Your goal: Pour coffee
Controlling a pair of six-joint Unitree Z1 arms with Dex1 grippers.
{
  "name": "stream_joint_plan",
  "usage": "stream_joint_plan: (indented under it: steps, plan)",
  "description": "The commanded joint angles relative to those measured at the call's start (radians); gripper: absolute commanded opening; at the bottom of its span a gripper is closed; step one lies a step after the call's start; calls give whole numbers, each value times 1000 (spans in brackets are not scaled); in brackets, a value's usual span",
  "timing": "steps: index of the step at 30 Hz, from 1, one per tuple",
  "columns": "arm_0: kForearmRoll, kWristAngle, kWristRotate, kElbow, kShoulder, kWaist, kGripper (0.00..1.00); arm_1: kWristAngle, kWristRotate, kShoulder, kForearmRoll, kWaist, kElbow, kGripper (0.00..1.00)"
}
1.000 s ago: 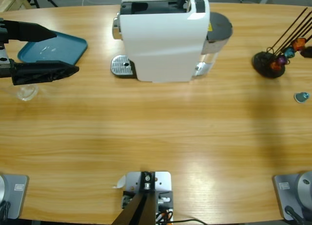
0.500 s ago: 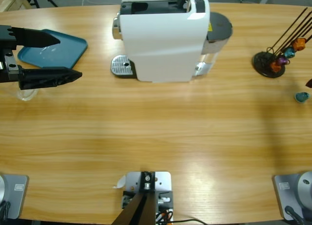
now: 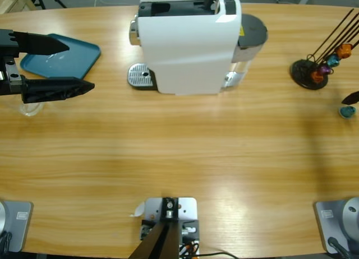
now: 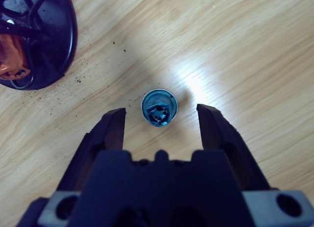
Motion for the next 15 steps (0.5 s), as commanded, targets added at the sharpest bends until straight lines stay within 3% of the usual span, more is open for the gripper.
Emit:
stream_joint_plan:
  steps: [1, 8, 12, 15]
  plan:
    - [-13, 14, -15, 35, 19, -12, 996, 35, -6, 67, 6, -24, -7, 600]
    - [-13, 14, -15, 35, 23, -12, 996, 51, -12, 85, 1, -54, -9, 594]
    - [-13, 14, -15, 35, 27, -12, 996, 64, -16, 85, 3, -54, -9, 471]
    - [-13, 14, -15, 37, 25, -12, 996, 72, -16, 87, 6, -54, -10, 471]
